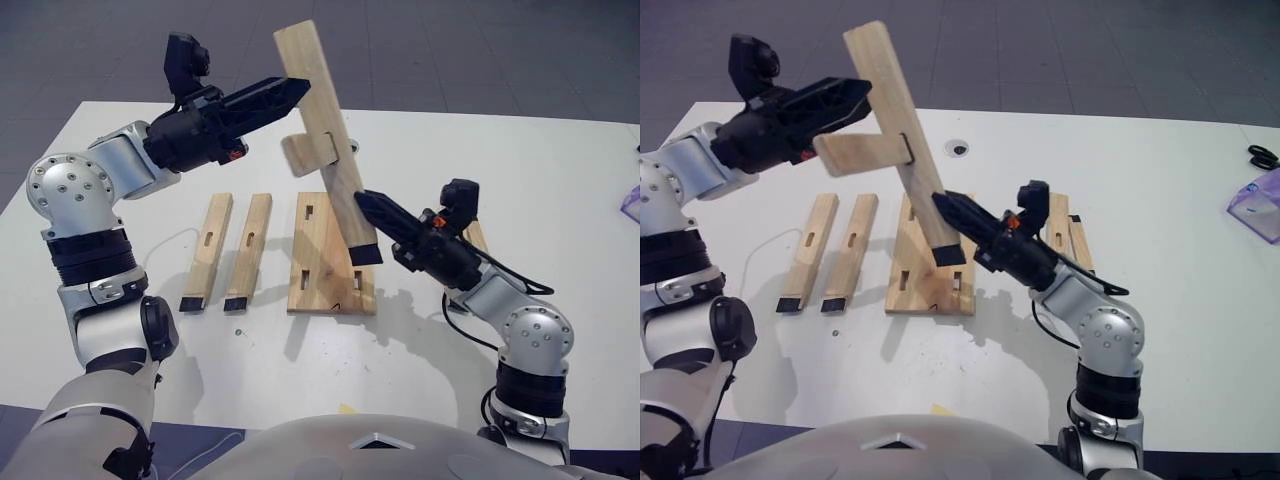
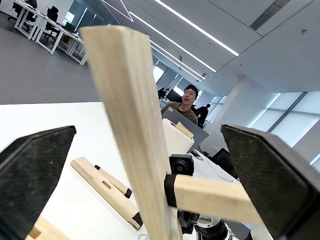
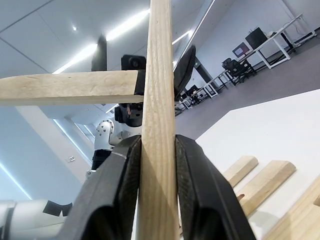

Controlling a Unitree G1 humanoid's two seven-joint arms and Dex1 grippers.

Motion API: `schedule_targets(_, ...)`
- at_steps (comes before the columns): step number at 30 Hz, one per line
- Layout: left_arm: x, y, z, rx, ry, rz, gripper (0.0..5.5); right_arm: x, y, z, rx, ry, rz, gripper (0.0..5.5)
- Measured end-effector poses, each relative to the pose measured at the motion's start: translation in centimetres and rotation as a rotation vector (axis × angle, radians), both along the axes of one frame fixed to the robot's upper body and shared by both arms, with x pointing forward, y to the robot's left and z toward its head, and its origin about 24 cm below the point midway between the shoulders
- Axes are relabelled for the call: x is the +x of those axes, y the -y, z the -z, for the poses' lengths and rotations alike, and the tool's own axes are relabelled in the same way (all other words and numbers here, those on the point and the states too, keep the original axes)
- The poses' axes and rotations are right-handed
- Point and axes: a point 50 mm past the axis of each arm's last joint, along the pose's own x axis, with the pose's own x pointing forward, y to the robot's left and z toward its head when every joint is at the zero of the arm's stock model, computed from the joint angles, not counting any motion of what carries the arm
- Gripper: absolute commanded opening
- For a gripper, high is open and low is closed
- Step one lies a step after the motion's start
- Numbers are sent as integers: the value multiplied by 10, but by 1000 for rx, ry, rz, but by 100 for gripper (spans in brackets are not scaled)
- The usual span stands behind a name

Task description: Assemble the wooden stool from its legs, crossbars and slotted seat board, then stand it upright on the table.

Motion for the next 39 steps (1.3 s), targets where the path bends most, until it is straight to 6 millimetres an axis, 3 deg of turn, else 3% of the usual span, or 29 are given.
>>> schedule_targets(5,-1,5,-5,-23,-5,41,431,-2,-8,3,-27,7,-19,95)
schedule_targets(11,-5,-6,-9,2,2,47,334,-2,-12,2,12,16,-5,95)
schedule_targets(21,2,-3,2,80,5,-15,171,-6,-13,6,-11,2,8,95)
schedule_targets(26,3,-2,4,76,-3,-37,161,-5,-14,7,-36,1,23,95)
schedule_targets(28,4,-2,5,82,-10,-55,161,-4,-15,8,-53,7,40,140)
schedule_targets(30,14,-10,9,155,-8,-233,132,-1,-14,14,-143,-6,93,175)
schedule_targets(33,32,-39,20,280,-28,-610,104,4,-6,25,-246,-37,170,216)
schedule_targets(37,38,-61,20,331,5,-893,104,6,3,32,-326,-50,234,280)
schedule_targets(39,32,-66,19,341,32,-945,104,4,13,37,-374,-59,268,311)
